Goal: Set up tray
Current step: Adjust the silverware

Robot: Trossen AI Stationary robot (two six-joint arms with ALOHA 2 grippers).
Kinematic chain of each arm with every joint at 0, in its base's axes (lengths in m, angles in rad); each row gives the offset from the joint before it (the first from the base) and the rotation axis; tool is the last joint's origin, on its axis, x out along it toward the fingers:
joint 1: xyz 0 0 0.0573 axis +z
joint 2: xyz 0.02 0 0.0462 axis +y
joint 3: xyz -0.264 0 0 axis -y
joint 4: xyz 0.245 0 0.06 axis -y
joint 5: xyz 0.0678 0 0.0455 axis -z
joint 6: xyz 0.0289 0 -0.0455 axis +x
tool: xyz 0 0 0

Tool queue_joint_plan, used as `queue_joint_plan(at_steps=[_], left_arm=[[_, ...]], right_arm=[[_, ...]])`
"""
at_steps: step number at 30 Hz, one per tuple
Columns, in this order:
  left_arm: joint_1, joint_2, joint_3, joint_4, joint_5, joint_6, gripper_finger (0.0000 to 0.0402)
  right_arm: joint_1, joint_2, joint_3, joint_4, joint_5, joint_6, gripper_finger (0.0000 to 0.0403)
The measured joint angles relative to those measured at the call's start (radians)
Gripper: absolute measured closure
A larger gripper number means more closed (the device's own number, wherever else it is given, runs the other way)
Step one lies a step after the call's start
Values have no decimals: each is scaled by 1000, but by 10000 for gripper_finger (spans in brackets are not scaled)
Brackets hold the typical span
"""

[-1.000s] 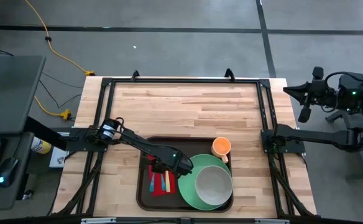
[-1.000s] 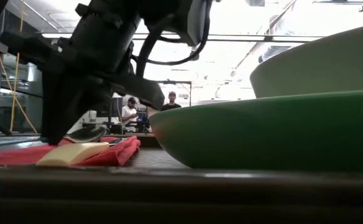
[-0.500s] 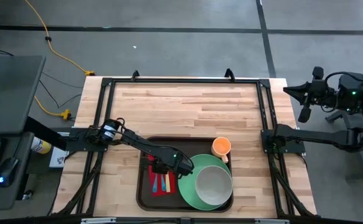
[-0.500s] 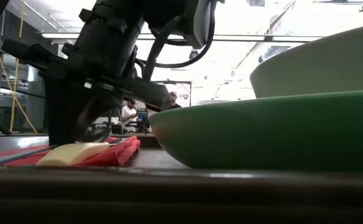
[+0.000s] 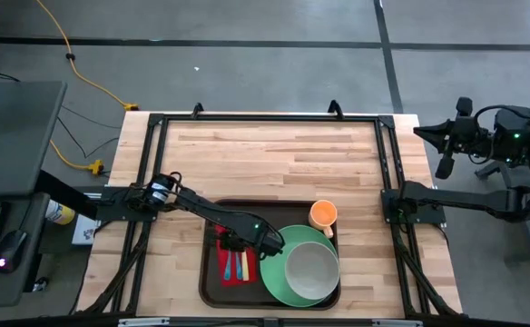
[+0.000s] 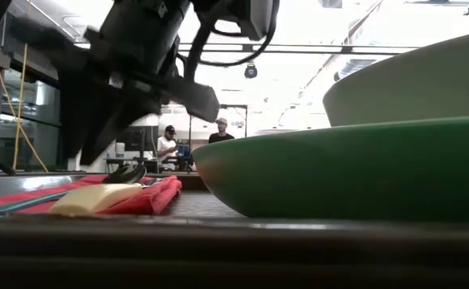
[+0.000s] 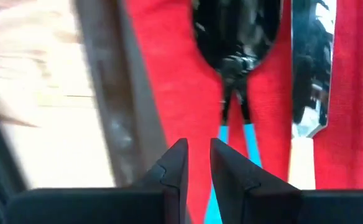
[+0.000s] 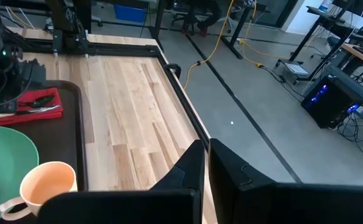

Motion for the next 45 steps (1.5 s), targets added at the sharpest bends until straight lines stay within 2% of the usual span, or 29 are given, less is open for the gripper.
queue_joint_plan(at_steps=[4,7,14,21,29,32,38,45], left_arm=[[0,0,40,-107,-17,4,305],[9,0,41,-108,-50,8,305],[50,0,41,-23,-204,66,305],[97,0,41,-10,-251,135,305],[141,0,41,111,-296,268,306],[139,0,41,106,-316,265,324],[137,0,41,75,-312,242,389],[137,0,41,45,-309,239,341]], right_arm=[[0,0,0,0,0,-3,403],[0,0,0,0,0,-5,403],[0,0,0,0,-1,-8,403],[0,0,0,0,-1,-8,403],[0,0,0,0,-1,-8,403],[0,0,0,0,-1,-8,403],[0,0,0,0,-1,-8,403],[0,0,0,0,0,-8,403]])
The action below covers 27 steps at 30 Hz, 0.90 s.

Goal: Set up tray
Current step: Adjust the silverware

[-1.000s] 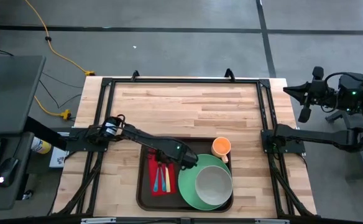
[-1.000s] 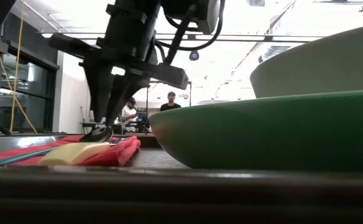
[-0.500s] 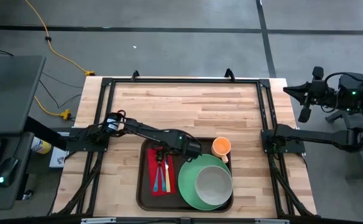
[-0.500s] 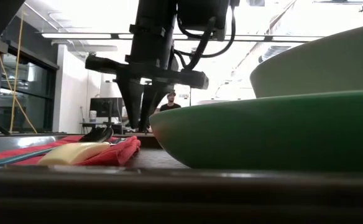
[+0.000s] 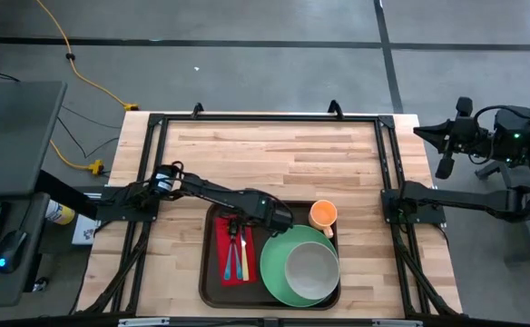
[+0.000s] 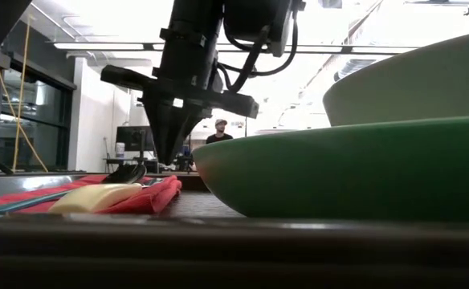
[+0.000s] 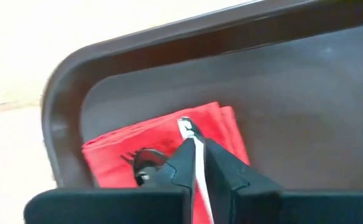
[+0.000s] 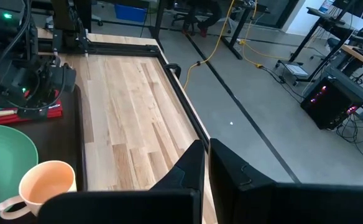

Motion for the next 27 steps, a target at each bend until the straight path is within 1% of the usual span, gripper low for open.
queue_joint_plan(at_steps=[3,9,12,14,16,19,21,23,27], left_arm=[[0,0,0,-17,5,-6,341],[0,0,0,-15,7,-26,379],[0,0,0,-14,4,-26,389],[0,0,0,-14,4,-26,386],[0,0,0,-14,5,-27,373],[0,13,-2,-13,35,-33,354],[0,13,-16,11,43,-34,349],[0,11,-45,66,44,-43,351],[0,12,-63,84,55,-49,367]], right_arm=[[0,0,0,0,0,0,403],[0,0,0,0,0,0,403],[0,0,0,0,0,0,403],[0,0,0,0,0,0,403],[0,0,0,0,0,0,403],[0,0,0,0,0,0,403],[0,0,0,0,0,0,403],[0,0,0,0,0,0,403],[0,0,0,0,0,-3,403]])
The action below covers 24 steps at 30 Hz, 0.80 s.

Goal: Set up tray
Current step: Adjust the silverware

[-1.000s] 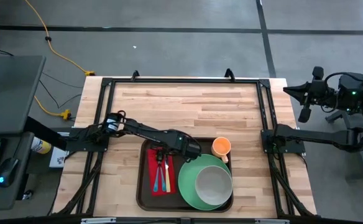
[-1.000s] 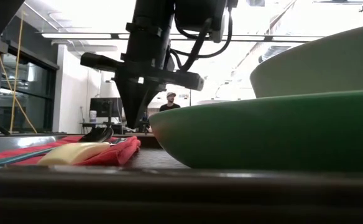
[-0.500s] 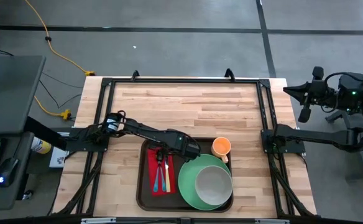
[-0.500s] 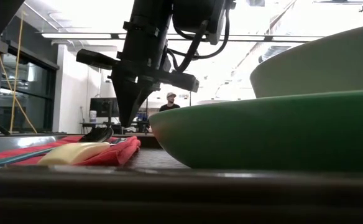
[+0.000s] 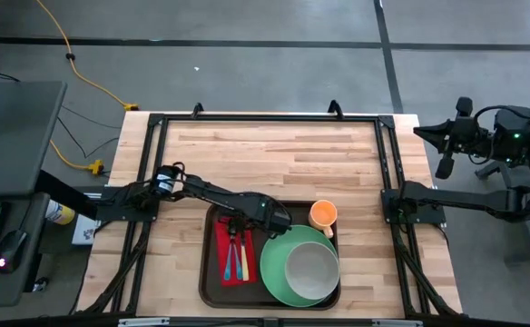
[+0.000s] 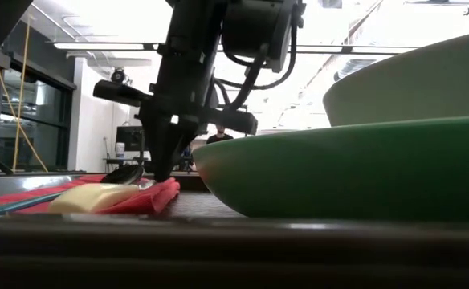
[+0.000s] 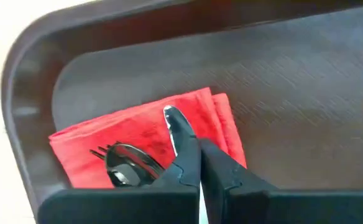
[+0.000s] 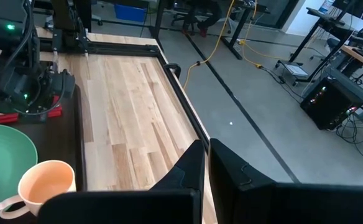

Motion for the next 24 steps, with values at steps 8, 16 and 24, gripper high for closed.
queue_joint_plan(at_steps=[8,16,24], left_arm=[[0,0,-10,5,1,-21,374],[0,-1,-4,-1,-12,-26,352],[0,-3,23,-60,-35,-27,351]], right_arm=[[0,0,0,0,12,-7,403],[0,0,0,0,25,-17,403],[0,0,0,1,46,-23,403]])
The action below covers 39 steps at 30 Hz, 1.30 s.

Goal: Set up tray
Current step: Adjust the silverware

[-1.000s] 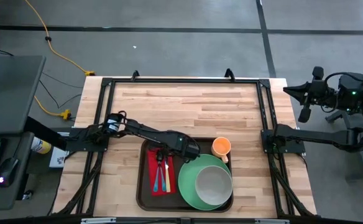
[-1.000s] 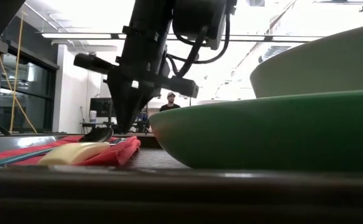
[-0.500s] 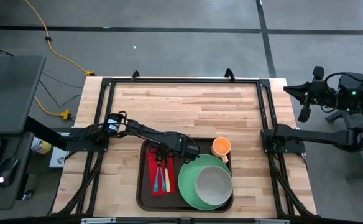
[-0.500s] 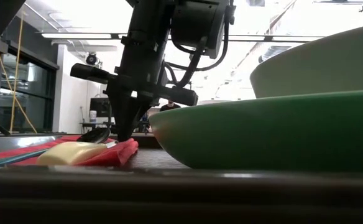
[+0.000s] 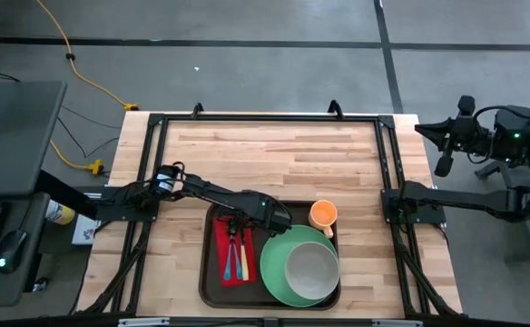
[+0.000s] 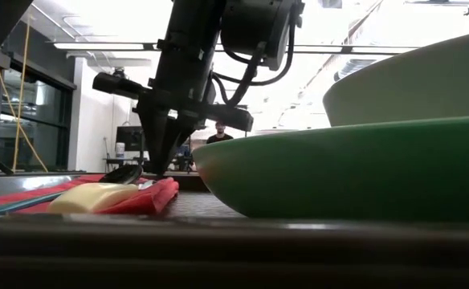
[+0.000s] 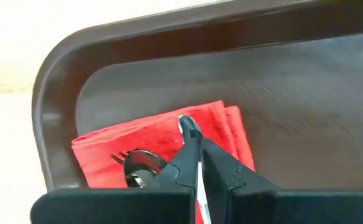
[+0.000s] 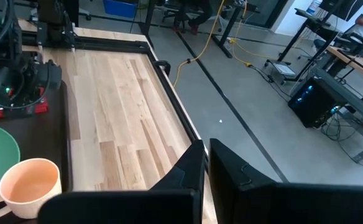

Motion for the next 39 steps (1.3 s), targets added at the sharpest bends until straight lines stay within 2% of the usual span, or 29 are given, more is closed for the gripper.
queue_joint_plan(at_steps=[39], left_arm=[[-15,0,-2,-126,60,-87,351]], right_arm=[[0,1,0,-1,-1,-8,403]])
